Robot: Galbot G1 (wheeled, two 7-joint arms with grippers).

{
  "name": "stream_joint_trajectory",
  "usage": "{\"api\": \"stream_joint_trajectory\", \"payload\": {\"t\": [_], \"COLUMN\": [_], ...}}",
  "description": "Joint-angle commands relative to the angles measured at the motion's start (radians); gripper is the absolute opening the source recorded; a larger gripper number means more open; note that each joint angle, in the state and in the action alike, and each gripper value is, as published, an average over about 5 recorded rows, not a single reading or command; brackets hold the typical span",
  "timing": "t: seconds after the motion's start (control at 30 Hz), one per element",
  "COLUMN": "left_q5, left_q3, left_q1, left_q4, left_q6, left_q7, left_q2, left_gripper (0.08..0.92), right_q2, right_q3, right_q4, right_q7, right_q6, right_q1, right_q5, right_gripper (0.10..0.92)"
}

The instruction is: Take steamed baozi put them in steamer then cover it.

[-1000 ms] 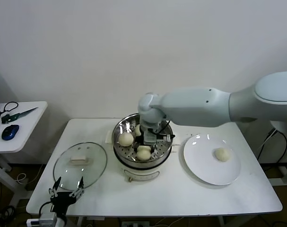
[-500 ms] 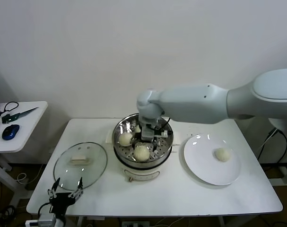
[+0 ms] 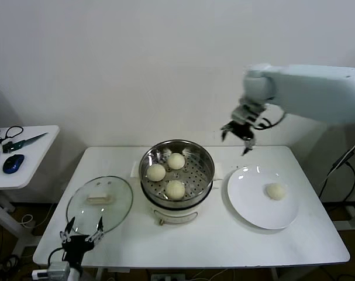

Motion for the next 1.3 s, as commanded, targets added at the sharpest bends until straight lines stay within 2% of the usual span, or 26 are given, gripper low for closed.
{"api": "stream_joint_trajectory", "payload": {"t": [0.03, 0.23, 0.57, 1.13, 1.3], "left_q5": [0.003, 0.005, 0.009, 0.024, 0.024], "left_q3": [0.0, 0.001, -0.001, 0.003, 0.002], "left_q1": [-0.005, -0.019, -0.009, 0.008, 0.009], "left_q4": [0.002, 0.004, 0.007, 0.013, 0.013], "left_q6": [0.0, 0.013, 0.013, 0.007, 0.005], "left_q7": [0.0, 0.003, 0.004, 0.001, 0.001], "left_q2": [0.0, -0.011, -0.014, -0.019, -0.018], "left_gripper": [0.823, 0.823, 0.823, 0.823, 0.823], "right_q2": [-0.395, -0.377, -0.31, -0.19, -0.188], "right_q3": [0.105, 0.276, 0.453, 0.566, 0.562], "right_q4": [-0.064, -0.139, -0.257, -0.363, -0.356], "right_q7": [0.056, 0.088, 0.093, 0.145, 0.137], "right_q6": [-0.271, -0.28, -0.271, -0.27, -0.28], "right_q1": [-0.256, -0.457, -0.667, -0.768, -0.771], "right_q5": [-0.07, -0.165, -0.234, -0.265, -0.26], "right_gripper": [0.823, 0.823, 0.823, 0.82, 0.776]}}
